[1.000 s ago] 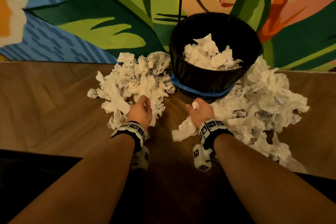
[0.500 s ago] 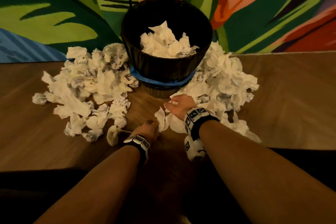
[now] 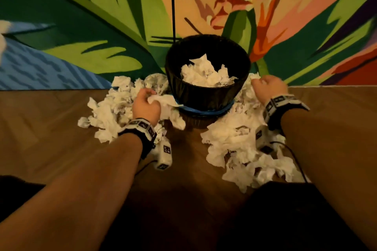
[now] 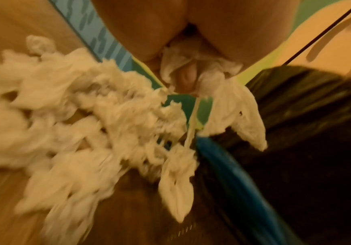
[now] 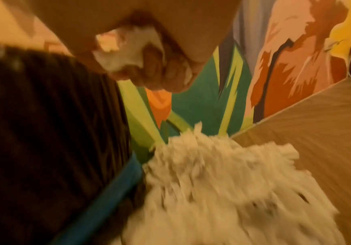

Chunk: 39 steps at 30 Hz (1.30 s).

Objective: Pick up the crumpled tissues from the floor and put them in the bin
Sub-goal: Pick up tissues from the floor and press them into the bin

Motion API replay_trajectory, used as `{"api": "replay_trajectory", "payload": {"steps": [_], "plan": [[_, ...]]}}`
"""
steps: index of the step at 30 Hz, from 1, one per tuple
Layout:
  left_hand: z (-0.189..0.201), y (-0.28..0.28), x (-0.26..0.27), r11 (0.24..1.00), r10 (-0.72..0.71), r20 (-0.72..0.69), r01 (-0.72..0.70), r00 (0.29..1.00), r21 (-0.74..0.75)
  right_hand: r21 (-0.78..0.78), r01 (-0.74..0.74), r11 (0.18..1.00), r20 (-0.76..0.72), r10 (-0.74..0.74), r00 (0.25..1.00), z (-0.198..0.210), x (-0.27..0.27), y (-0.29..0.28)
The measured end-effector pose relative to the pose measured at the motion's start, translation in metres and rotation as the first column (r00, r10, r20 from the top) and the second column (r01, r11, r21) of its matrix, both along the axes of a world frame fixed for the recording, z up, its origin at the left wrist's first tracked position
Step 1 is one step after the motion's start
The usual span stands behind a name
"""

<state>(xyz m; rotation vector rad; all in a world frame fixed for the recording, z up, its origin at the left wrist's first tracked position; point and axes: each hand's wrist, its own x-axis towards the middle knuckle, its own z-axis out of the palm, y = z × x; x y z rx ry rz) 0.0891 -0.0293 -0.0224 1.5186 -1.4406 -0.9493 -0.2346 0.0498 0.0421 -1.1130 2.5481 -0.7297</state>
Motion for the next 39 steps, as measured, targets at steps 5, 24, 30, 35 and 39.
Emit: {"api": "replay_trajectory", "payload": {"steps": [5,24,30,35,39], "plan": [[0.079,-0.033,-0.006,0.99,0.046,-0.06,-0.054,0.997,-0.134,-0.213,-0.044,0.976,0.012,0.048,0.999,0.066,-0.012,-0.028],[0.134,-0.056,-0.1,0.871,-0.435,0.19,0.465,0.88,-0.157,-0.254,-0.382,0.888,-0.079,0.375,0.924,0.038,0.041,-0.049],[0.101,-0.065,-0.103,0.834,-0.425,0.552,0.548,0.717,-0.07,-0.126,-0.458,0.88,-0.168,0.436,0.884,0.032,0.046,-0.055],[0.1,-0.06,-0.122,0.847,-0.459,0.583,0.528,0.67,0.061,-0.01,-0.486,0.874,-0.194,0.475,0.858,0.035,0.062,-0.06],[0.1,-0.063,-0.119,0.738,-0.573,0.696,0.643,0.433,0.207,0.177,-0.522,0.834,-0.292,0.551,0.782,0.033,0.069,-0.057]]}}
